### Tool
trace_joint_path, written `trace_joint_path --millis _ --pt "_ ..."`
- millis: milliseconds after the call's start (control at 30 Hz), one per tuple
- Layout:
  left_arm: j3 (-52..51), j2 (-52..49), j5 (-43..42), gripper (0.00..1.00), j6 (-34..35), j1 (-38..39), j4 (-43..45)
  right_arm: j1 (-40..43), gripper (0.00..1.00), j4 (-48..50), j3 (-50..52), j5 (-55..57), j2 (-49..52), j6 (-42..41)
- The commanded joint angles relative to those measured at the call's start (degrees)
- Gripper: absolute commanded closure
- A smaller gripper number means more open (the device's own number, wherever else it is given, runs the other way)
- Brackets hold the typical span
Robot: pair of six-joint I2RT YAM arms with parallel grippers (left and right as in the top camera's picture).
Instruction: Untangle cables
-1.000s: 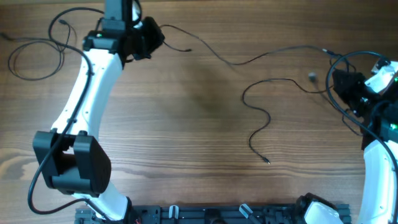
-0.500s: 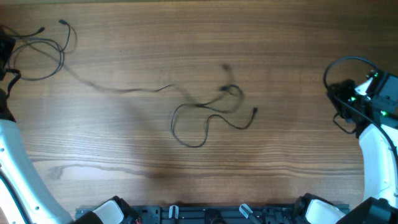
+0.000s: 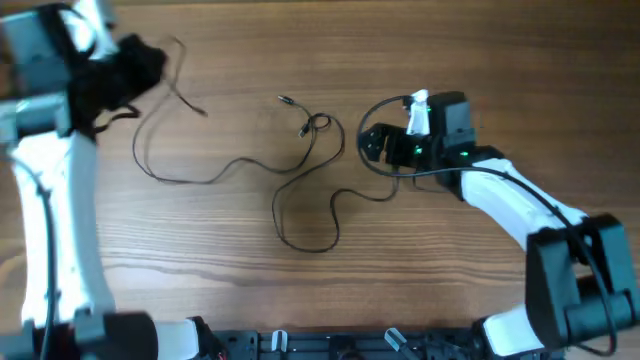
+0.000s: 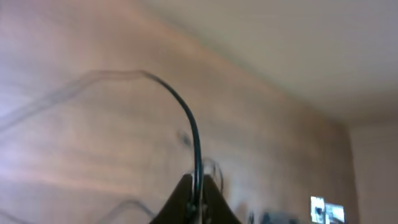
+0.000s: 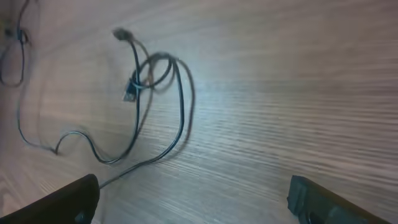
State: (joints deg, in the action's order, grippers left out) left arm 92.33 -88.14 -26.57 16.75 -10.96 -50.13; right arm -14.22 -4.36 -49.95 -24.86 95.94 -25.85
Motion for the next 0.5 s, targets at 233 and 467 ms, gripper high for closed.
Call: trace_joint_path --millis 233,467 --pt "-0.5 -20.5 13.9 0.5 -0.8 18.3 -5.5 0.2 0.0 0.3 -0.1 1.1 1.1 -4.2" --pt "-6.7 -20.7 36.5 0.09 -44.4 24.2 -8.7 0.2 0.0 -0.9 -0.1 1.1 1.1 -4.1"
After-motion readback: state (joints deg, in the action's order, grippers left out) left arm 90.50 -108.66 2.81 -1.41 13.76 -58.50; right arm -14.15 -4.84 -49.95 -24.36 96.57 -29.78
